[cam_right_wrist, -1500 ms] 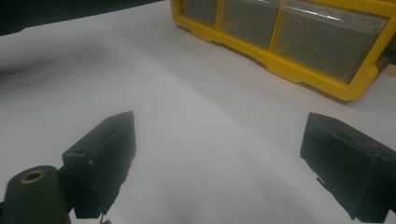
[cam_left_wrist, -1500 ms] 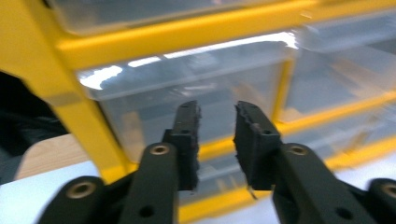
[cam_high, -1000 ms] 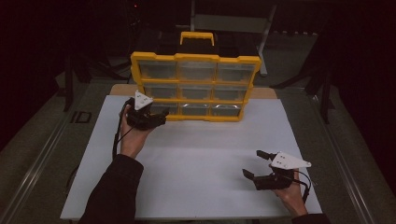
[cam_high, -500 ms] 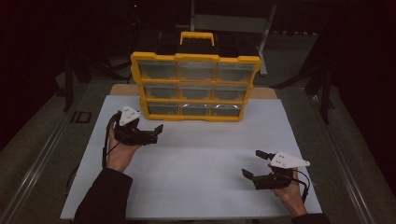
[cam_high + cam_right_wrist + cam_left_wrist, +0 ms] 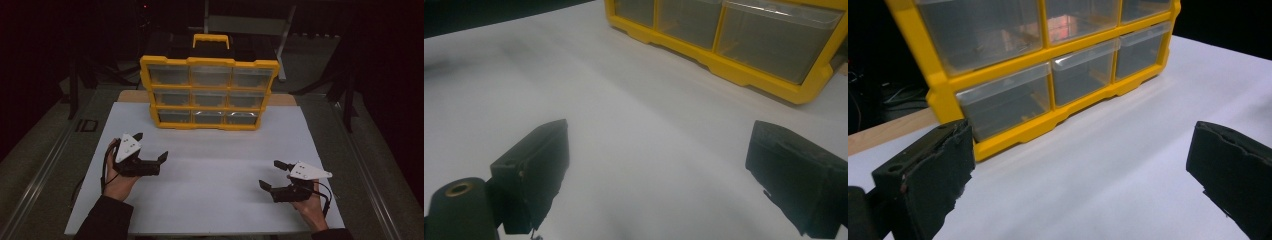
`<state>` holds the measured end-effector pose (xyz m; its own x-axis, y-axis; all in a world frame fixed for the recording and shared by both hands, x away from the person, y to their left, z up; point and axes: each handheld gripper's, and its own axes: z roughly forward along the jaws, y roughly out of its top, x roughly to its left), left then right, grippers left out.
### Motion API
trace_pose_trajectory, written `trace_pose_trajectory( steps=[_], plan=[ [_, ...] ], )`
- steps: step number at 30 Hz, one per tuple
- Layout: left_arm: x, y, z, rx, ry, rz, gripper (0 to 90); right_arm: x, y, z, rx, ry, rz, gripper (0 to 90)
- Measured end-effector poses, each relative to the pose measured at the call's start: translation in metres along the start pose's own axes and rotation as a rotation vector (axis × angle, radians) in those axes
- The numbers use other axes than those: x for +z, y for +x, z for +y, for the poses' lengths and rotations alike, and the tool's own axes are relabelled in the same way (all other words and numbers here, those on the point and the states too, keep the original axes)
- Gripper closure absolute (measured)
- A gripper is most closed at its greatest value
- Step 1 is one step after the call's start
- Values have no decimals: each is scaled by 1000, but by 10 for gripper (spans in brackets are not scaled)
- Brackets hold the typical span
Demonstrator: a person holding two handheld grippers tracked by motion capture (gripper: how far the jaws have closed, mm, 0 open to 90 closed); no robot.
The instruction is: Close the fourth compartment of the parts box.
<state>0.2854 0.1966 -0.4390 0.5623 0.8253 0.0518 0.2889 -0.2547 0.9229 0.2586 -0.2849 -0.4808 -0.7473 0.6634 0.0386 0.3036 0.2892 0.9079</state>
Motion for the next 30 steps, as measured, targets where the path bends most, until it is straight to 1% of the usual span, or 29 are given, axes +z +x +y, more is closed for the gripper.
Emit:
trace_pose_trajectory(
  steps=[2,4,7,11,14,17,22,30],
  plan=[
    [-4,3,-7,-18,1,10,0,0,0,0,2,0,0,104],
    [-8,3,-14,-23,-6,27,0,0,0,0,3,0,0,104],
    [-10,3,-23,-29,2,41,0,1,-1,0,8,-2,2,104],
    [-10,-1,-32,-8,26,30,0,1,-2,0,11,-4,-2,104],
    [-12,-5,-37,5,29,21,1,1,-2,-1,13,-9,-2,104],
    [-14,-6,-43,16,41,25,0,1,-3,-1,17,-13,-4,104],
    [-20,-5,-47,12,31,37,0,1,-3,-2,25,-18,-1,104],
    [-26,-6,-49,21,15,44,1,0,-4,-2,36,-37,-3,104]
  ],
)
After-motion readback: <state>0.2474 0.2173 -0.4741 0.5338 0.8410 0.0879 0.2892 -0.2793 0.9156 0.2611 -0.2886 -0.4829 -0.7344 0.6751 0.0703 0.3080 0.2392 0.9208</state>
